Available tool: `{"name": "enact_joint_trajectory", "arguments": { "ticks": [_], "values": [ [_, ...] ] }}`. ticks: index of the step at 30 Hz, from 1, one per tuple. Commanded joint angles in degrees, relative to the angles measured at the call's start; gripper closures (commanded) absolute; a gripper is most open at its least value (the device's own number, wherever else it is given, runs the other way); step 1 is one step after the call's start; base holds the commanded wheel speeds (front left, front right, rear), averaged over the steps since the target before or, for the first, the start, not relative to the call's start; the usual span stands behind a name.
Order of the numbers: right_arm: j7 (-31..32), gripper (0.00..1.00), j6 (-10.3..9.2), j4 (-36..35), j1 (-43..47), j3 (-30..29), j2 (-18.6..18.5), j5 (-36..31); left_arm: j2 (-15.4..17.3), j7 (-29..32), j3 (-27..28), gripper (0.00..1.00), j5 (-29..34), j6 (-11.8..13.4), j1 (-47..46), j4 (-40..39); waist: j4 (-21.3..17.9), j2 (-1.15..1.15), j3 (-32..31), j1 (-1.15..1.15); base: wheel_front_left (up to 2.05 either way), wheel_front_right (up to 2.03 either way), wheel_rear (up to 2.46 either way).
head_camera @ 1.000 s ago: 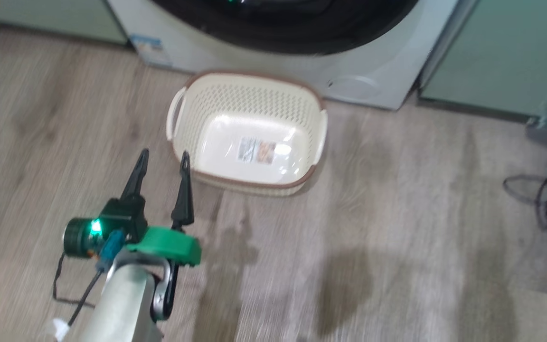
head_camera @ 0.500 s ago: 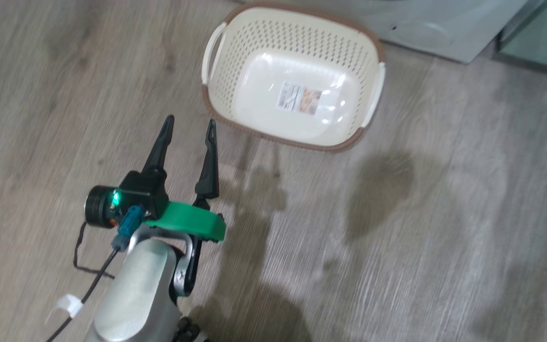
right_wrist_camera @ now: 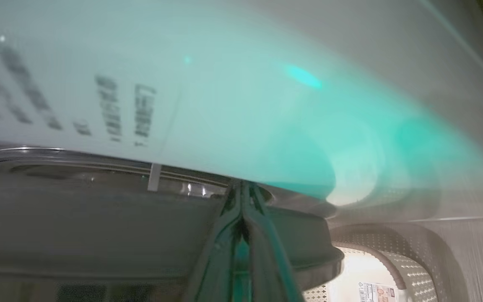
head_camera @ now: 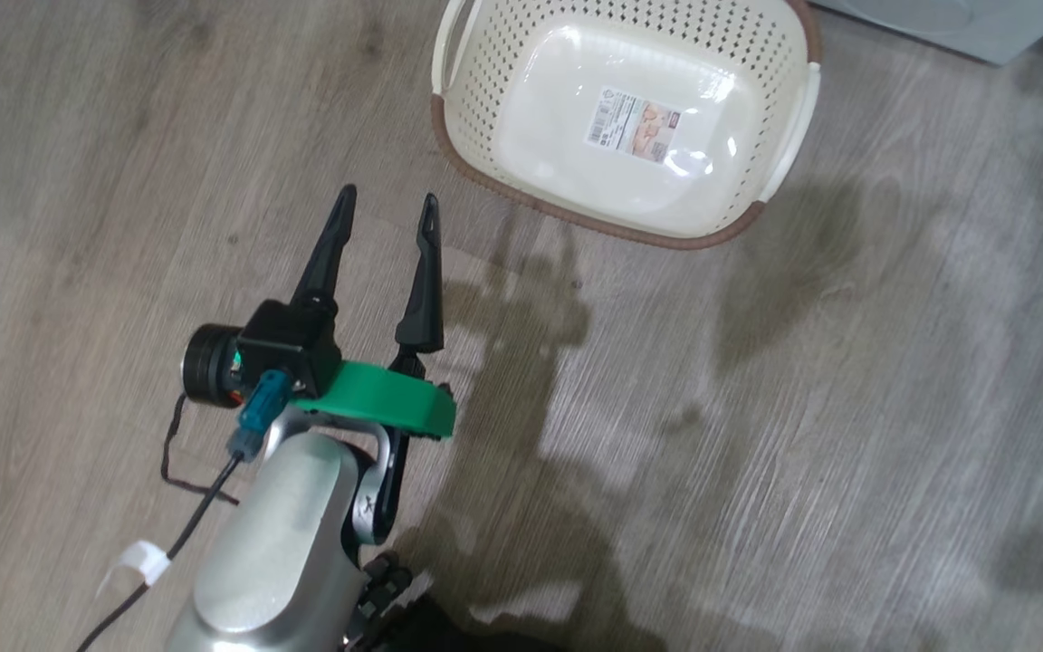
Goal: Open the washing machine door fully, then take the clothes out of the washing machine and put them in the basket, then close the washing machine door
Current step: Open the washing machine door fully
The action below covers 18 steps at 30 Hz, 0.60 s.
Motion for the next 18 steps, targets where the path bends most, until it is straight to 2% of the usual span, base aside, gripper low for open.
{"name": "enact_joint_trajectory", "arguments": {
  "ticks": [1,8,18],
  "values": [
    [0.65,1.00,-0.01,-1.75,-1.86,0.39,-0.07,-0.58,1.01,-0.54,1.57,0.00,-0.37,0.53,-1.11,-1.95,0.28,0.00,0.28,0.00,0.00,0.00,0.00],
    [4.15,1.00,-0.01,-3.94,-1.67,2.18,0.55,0.55,1.01,-0.54,1.68,0.00,-0.80,1.03,-1.37,-2.04,0.50,0.00,0.34,0.00,0.00,0.00,0.00],
    [9.68,1.00,-0.01,-7.67,6.56,6.51,0.69,1.69,1.01,-0.54,3.23,0.00,0.09,0.53,-0.48,-0.99,-0.48,0.00,-4.08,0.00,0.00,0.00,0.00]
  ]
}}
